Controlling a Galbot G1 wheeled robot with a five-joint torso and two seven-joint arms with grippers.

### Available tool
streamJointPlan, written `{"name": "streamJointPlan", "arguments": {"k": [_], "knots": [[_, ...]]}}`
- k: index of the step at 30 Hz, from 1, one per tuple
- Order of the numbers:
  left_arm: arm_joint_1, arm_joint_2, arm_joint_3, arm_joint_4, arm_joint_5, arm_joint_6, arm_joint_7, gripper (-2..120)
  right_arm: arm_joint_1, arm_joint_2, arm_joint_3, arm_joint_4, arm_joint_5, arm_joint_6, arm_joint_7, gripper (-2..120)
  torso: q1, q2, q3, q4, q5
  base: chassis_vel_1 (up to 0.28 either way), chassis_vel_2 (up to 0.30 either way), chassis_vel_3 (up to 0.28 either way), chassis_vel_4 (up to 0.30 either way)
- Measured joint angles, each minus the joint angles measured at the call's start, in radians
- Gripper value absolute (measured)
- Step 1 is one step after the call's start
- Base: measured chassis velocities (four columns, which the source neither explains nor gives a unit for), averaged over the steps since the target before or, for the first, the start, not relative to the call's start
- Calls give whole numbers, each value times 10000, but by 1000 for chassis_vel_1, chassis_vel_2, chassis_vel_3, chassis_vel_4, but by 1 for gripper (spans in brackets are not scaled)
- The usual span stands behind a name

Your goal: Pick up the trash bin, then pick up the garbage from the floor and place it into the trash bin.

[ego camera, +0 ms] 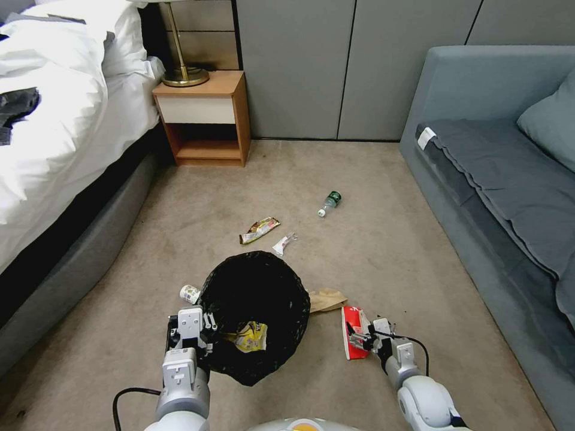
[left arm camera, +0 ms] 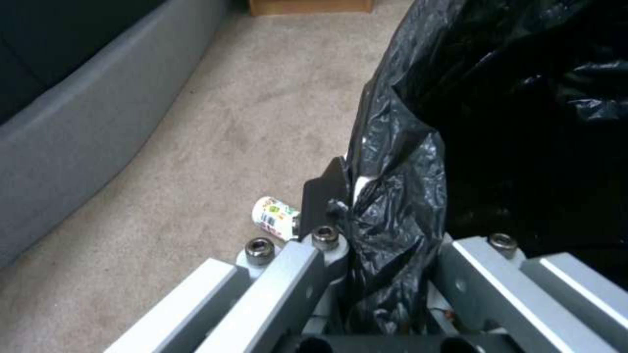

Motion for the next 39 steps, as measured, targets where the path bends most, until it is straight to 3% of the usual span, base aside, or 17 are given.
{"name": "streamJointPlan", "arguments": {"k": [6,8,9,10,25,39], "knots": [[15,10,-13,3,6,15,-1,3,250,80,5,-1033,-85,535,-36,76,0,0,0,0,-3,0,0,0,0],[15,9,-13,3,6,19,-2,3,228,81,11,-1034,-85,585,-36,70,0,0,0,0,-1,0,0,0,0],[16,-9,32,3,50,21,-5,3,116,63,31,-836,-86,616,-30,55,-1,0,0,-1,-2,0,0,0,0],[19,-16,52,3,70,21,-5,3,74,61,30,-738,-88,614,-28,51,0,0,0,-1,-3,0,0,0,0],[161,10,62,-97,129,-46,-7,3,-36,102,35,-399,-269,656,137,0,-1,0,0,0,-1,0,0,0,0],[159,10,87,-112,174,-58,-7,3,-64,79,70,-253,-280,763,308,0,-1,0,0,0,-1,0,0,0,0]]}}
